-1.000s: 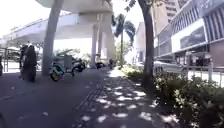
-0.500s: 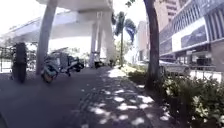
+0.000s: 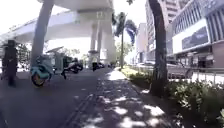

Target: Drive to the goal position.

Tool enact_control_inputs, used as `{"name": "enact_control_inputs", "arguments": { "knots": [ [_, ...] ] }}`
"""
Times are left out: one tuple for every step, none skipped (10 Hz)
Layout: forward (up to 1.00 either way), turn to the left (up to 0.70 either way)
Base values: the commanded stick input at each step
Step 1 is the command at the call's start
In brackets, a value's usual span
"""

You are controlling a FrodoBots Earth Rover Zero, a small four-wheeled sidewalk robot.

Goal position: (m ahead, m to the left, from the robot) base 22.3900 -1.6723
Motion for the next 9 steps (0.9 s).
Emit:
{"name": "enact_control_inputs", "arguments": {
  "knots": [
    [0.7,0.0],
    [0.7,0.0],
    [0.7,0.0],
    [0.7,0.0],
    [0.7,0.0],
    [0.7,0.0],
    [0.7,0.0],
    [0.7,0.0],
    [0.7,0.0]
  ]
}}
